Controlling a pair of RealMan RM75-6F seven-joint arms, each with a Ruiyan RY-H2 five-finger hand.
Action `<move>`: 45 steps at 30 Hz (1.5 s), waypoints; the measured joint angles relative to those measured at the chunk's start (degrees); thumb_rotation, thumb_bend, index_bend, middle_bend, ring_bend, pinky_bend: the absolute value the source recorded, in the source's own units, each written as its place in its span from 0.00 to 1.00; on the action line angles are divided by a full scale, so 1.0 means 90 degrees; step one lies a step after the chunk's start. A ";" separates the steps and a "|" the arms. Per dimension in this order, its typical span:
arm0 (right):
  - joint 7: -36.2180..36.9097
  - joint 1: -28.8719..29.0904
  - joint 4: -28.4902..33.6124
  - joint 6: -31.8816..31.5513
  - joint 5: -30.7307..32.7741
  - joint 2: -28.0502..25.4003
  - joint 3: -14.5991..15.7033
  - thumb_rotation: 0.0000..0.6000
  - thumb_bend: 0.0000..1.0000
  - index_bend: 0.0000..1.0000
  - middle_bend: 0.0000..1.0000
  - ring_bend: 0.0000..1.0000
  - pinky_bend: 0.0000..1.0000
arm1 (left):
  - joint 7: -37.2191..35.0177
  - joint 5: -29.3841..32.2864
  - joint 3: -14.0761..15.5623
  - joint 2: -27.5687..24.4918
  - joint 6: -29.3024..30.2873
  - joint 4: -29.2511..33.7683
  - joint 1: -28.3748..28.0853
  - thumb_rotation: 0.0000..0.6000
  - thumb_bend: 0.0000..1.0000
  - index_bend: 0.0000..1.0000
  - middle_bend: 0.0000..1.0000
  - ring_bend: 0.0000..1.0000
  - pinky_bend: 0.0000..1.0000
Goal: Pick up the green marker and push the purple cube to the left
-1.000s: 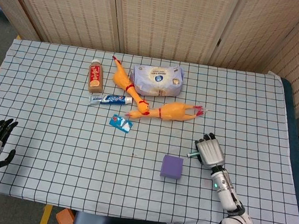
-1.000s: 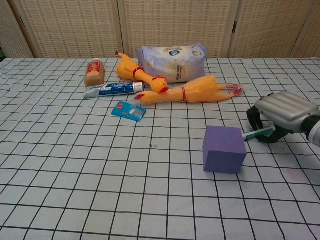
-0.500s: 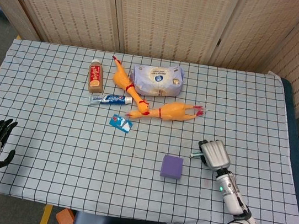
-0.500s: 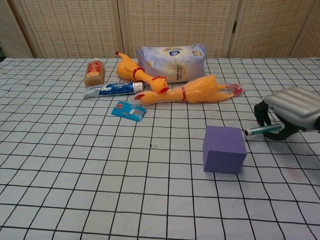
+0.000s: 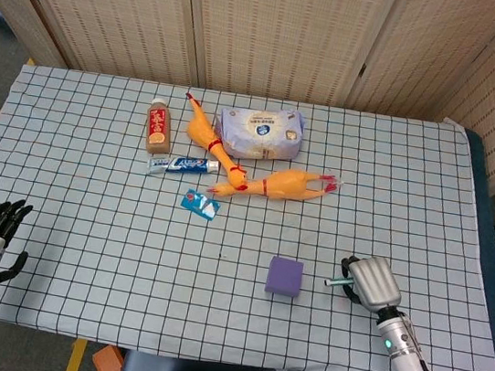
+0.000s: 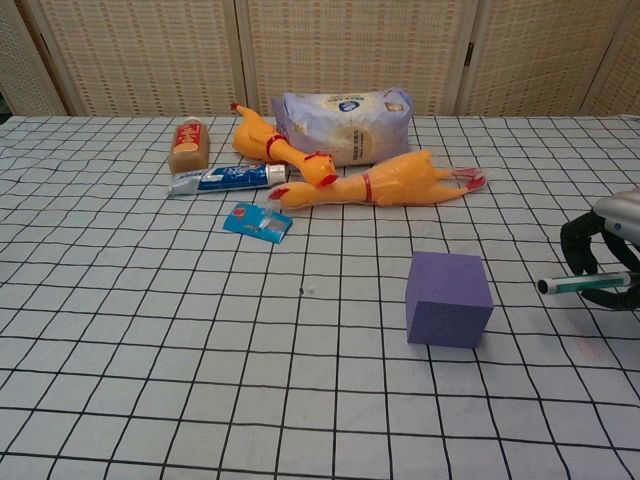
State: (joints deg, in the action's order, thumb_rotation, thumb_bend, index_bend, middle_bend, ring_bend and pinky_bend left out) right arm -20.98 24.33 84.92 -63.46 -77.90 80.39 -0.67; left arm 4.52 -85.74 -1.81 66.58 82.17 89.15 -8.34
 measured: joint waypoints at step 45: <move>-0.2783 0.1372 0.0827 0.0582 0.1742 0.1457 -0.0618 1.00 0.32 1.00 0.85 0.65 0.67 | -0.0320 -0.0004 0.0009 -0.0117 -0.0080 -0.0016 -0.0014 1.00 0.44 0.00 0.00 0.00 0.05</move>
State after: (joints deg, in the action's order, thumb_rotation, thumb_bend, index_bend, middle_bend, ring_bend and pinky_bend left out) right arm -46.03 36.67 92.36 -58.22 -62.23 93.50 -6.23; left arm 1.64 -85.78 -1.73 65.53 81.46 89.01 -8.46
